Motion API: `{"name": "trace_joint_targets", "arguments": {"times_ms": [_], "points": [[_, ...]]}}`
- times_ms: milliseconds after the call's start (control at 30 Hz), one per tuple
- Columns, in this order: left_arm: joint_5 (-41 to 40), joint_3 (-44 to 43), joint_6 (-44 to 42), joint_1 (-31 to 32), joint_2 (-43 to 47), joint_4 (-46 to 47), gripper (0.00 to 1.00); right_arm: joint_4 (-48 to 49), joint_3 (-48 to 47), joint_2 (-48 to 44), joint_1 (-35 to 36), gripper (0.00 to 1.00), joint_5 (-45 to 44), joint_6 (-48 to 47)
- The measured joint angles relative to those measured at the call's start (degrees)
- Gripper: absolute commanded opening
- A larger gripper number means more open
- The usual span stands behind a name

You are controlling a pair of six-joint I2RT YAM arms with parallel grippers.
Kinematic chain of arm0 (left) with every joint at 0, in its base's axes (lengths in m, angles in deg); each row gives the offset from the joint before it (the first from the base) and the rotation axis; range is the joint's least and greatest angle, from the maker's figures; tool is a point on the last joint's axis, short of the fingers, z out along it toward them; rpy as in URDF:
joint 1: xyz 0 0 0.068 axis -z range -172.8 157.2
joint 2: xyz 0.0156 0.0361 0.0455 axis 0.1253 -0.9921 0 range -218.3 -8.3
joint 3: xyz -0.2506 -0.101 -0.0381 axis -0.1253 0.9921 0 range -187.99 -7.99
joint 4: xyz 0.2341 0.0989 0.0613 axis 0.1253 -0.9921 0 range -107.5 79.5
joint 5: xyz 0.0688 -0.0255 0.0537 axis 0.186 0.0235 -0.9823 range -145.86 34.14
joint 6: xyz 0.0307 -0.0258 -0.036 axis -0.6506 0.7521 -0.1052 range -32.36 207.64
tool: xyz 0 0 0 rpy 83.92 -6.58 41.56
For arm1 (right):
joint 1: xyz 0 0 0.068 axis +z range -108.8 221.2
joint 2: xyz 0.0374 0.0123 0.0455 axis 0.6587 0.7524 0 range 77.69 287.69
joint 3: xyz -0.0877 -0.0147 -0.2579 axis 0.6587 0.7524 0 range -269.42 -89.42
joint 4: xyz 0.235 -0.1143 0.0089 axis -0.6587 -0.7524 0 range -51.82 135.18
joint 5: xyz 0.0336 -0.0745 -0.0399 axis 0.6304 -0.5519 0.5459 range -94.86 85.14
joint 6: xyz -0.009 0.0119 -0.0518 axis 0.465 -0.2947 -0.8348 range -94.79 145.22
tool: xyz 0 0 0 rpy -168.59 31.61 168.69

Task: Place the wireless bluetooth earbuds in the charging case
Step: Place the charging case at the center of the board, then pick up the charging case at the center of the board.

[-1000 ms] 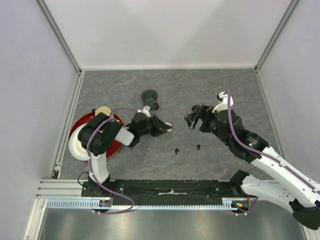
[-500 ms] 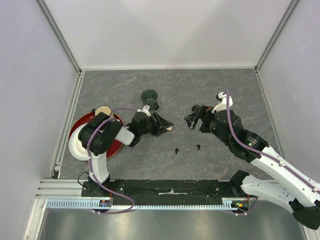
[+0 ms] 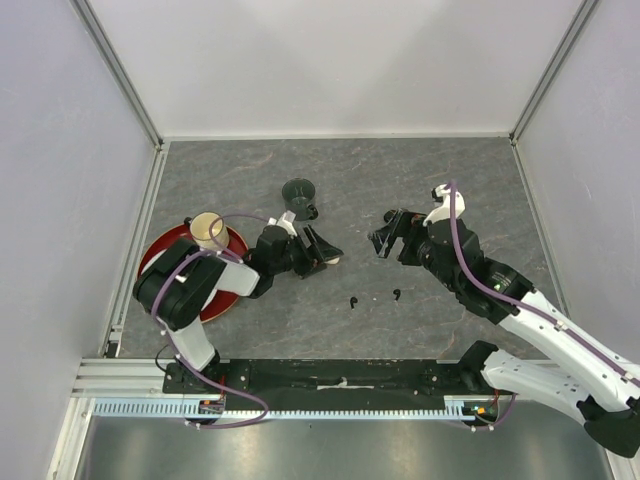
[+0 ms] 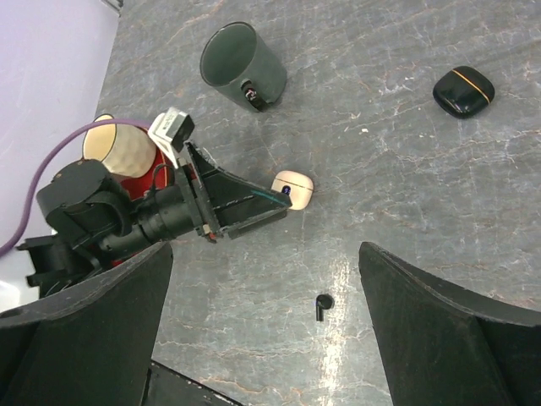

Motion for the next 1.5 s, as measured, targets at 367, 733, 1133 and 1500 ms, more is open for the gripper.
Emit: {"name": "trace_joint_targets", "arguments": {"times_ms": [367,733,1133,1500], "points": [[-1.3,1.2,-8.8,0.0,8.0,-11.7,0.89,-2.7,0.0,2.5,-2.0,0.98,-5.5,1.0],[0.4,4.3,-19.5,0.0,28.9,-19.6,0.89,1.1,-0.3,14.5,-17.6,0.98,3.5,-13.4],[4.4,19.6,-24.0,0.0,56.3,-21.7,0.90,11.9,-2.7,39.5,-25.1,0.93,12.8,-31.0],[-0.5,21.1,-29.2,0.0,74.6,-27.7,1.00,19.6,-11.0,54.5,-25.1,0.83,12.7,-41.8]]}}
